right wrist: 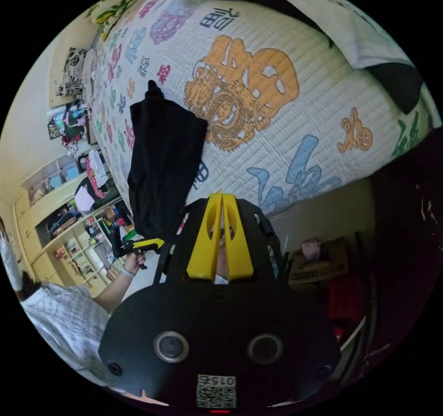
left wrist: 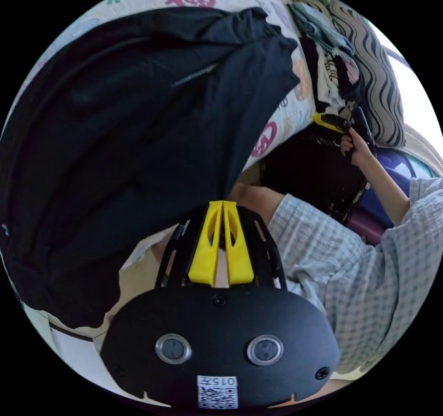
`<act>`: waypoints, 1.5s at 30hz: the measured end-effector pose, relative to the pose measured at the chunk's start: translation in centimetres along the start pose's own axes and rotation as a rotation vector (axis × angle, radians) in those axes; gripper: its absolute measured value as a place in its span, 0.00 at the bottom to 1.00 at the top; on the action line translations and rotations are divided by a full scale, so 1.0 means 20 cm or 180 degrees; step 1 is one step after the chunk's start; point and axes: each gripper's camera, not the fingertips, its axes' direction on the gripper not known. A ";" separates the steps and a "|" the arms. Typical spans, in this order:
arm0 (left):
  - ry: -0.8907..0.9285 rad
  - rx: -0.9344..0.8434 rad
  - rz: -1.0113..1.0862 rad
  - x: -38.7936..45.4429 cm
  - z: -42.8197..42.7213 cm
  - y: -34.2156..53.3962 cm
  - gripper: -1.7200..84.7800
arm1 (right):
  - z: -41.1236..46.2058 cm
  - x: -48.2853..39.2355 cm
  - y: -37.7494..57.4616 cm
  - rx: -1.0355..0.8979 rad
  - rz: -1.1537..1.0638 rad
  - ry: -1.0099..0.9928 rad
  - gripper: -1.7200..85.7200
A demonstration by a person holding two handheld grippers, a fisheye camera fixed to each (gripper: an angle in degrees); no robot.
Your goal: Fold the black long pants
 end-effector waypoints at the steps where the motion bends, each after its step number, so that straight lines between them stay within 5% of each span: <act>1: 0.0032 -0.0112 0.0009 -0.01 0.02 -0.02 0.02 | -0.04 0.00 -0.01 0.0032 -0.0142 -0.0005 0.03; 6: -0.0025 0.0168 -0.0022 -0.04 -0.08 -0.15 0.07 | -0.13 -0.21 -0.29 0.0127 -0.0781 0.0171 0.16; 11: -0.0115 -0.0012 0.0191 -0.04 -0.08 -0.31 0.09 | -0.05 -0.21 -0.52 -0.0320 -0.0711 0.0373 0.03; 22: -0.0047 -0.0781 0.0366 -0.09 0.16 -0.33 0.03 | -0.39 0.16 -0.14 -0.0507 -0.0266 0.0949 0.02; 27: 0.0437 0.0016 0.0608 -0.07 -0.18 -0.33 0.10 | -0.63 -0.01 -0.21 -0.0047 -0.0630 0.0888 0.07; 33: -0.0273 0.1093 0.0383 -0.17 -0.59 -0.51 0.14 | -0.51 -0.68 -0.61 -0.0114 -0.1980 0.0590 0.13; 40: -0.0779 0.0837 0.0514 -0.16 -0.51 -0.79 0.03 | -0.16 -1.01 -0.94 -0.0898 -0.2187 0.0886 0.05; 45: -0.0714 0.0989 0.0582 -0.13 -0.52 -0.74 0.01 | -0.42 -0.98 -0.75 -0.0586 -0.2374 0.0597 0.02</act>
